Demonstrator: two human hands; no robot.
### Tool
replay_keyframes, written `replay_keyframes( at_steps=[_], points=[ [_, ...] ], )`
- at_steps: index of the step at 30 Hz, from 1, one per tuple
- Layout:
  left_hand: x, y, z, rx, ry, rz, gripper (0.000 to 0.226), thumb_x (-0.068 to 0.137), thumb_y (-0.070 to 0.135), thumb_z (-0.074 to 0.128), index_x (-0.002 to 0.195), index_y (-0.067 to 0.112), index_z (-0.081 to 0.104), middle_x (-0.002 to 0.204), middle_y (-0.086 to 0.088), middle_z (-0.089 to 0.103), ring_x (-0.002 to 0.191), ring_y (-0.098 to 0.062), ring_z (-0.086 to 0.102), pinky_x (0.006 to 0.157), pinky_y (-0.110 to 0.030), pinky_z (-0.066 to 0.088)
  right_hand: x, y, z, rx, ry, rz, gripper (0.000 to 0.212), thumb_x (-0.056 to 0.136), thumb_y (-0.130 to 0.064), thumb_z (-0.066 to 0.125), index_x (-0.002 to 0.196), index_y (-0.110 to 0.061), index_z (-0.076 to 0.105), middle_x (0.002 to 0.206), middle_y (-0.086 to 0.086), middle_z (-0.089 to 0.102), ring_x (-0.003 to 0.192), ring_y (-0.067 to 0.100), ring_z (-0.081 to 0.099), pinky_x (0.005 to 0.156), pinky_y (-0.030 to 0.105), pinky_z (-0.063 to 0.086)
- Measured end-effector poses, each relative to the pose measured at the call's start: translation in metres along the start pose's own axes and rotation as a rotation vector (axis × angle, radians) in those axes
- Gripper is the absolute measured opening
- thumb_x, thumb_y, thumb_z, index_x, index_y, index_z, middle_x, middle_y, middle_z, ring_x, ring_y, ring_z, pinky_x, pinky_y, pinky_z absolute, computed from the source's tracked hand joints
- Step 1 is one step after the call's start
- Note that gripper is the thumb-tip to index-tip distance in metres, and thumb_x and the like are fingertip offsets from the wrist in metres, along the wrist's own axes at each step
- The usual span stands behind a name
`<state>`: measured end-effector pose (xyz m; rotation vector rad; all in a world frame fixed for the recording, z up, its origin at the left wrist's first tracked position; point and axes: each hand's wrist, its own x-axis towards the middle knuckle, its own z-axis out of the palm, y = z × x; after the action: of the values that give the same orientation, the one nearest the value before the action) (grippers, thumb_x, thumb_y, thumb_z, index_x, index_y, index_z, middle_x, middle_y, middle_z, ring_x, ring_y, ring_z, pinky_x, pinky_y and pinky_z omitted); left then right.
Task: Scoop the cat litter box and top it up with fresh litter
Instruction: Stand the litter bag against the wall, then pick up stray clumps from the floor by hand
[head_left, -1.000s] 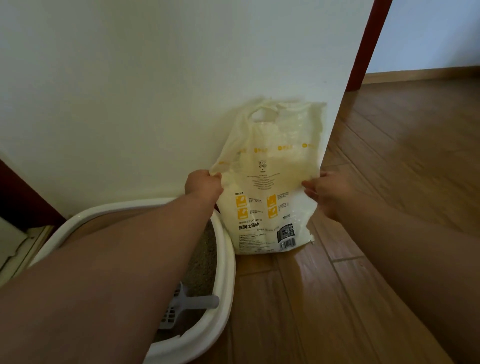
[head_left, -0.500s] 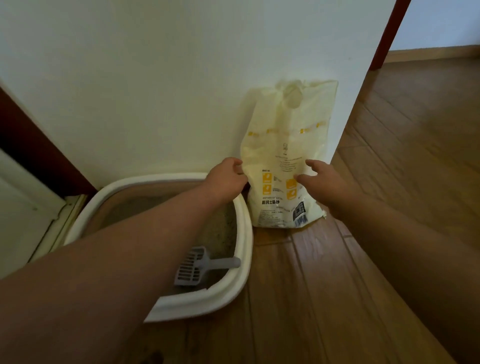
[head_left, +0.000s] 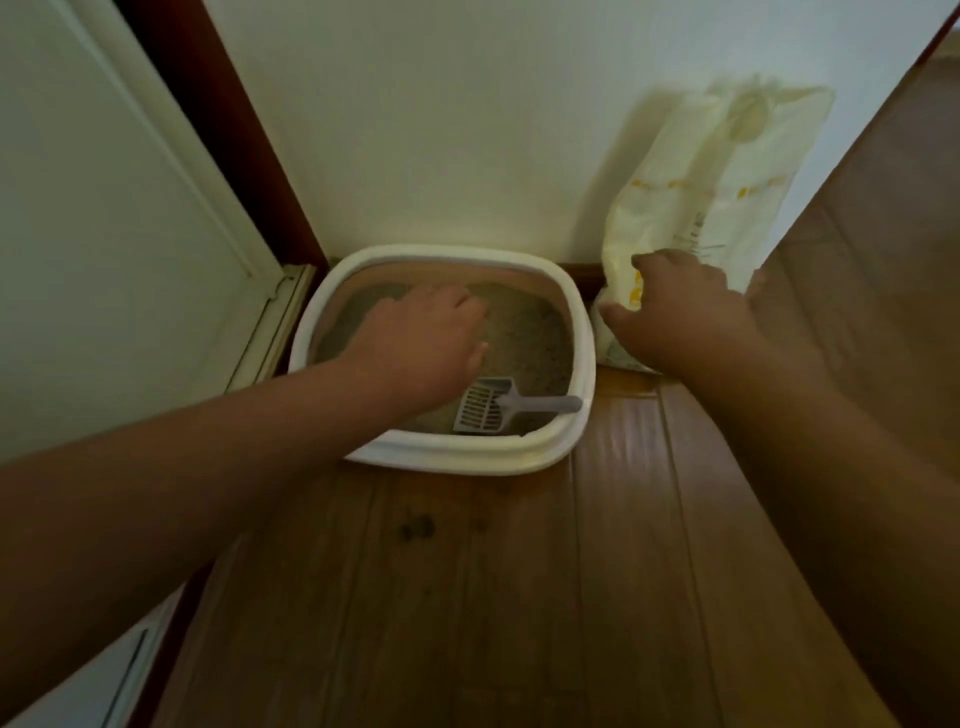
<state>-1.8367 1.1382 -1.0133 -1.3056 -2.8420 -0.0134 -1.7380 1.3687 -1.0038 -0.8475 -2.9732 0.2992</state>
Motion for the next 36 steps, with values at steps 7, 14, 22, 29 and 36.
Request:
replay_keyframes(
  at_steps=[7, 14, 22, 29, 36],
  points=[
    [-0.102, -0.042, 0.063, -0.062, 0.066, -0.174, 0.053, 0.099, 0.045, 0.048, 0.147, 0.024, 0.044, 0.153, 0.001, 0.045, 0.138, -0.021, 0.046, 0.096, -0.049, 0.05, -0.066, -0.069, 0.074, 0.06, -0.038, -0.106, 0.074, 0.094, -0.057, 0.053, 0.157, -0.023, 0.031, 0.165, 0.004, 0.027, 0.149, 0.028, 0.031, 0.117, 0.049, 0.033],
    [-0.193, -0.059, 0.124, -0.141, 0.079, -0.294, 0.047, 0.1, 0.043, 0.042, 0.145, 0.028, 0.047, 0.149, 0.006, 0.049, 0.14, -0.015, 0.042, 0.105, -0.042, 0.044, -0.123, -0.095, 0.141, 0.095, -0.041, -0.16, 0.069, 0.094, -0.054, 0.055, 0.153, -0.024, 0.037, 0.165, 0.001, 0.028, 0.151, 0.025, 0.026, 0.119, 0.046, 0.031],
    [-0.206, -0.072, 0.16, -0.193, -0.004, -0.366, 0.048, 0.1, 0.043, 0.039, 0.147, 0.031, 0.043, 0.154, 0.009, 0.043, 0.147, -0.015, 0.031, 0.109, -0.045, 0.039, -0.153, -0.124, 0.192, 0.315, -0.079, -0.271, 0.029, 0.093, -0.026, 0.062, 0.122, -0.023, 0.062, 0.117, -0.006, 0.057, 0.107, 0.011, 0.052, 0.091, 0.029, 0.049],
    [-0.194, -0.069, 0.167, -0.955, 0.019, -0.626, 0.039, 0.102, 0.032, 0.054, 0.141, 0.032, 0.051, 0.144, 0.012, 0.05, 0.134, -0.008, 0.044, 0.108, -0.036, 0.041, -0.132, -0.136, 0.235, 0.193, -0.521, -0.296, 0.035, 0.099, -0.031, 0.056, 0.133, -0.025, 0.056, 0.131, -0.003, 0.055, 0.122, 0.018, 0.053, 0.099, 0.033, 0.047],
    [-0.189, -0.07, 0.167, -2.084, 0.023, -1.13, 0.03, 0.107, 0.028, 0.044, 0.127, 0.018, 0.064, 0.123, -0.001, 0.073, 0.117, -0.02, 0.068, 0.095, -0.04, 0.052, -0.128, -0.138, 0.274, 0.024, -0.683, -0.357, 0.051, 0.098, -0.018, 0.055, 0.147, -0.028, 0.049, 0.149, 0.001, 0.044, 0.133, 0.029, 0.044, 0.113, 0.042, 0.04]
  ],
)
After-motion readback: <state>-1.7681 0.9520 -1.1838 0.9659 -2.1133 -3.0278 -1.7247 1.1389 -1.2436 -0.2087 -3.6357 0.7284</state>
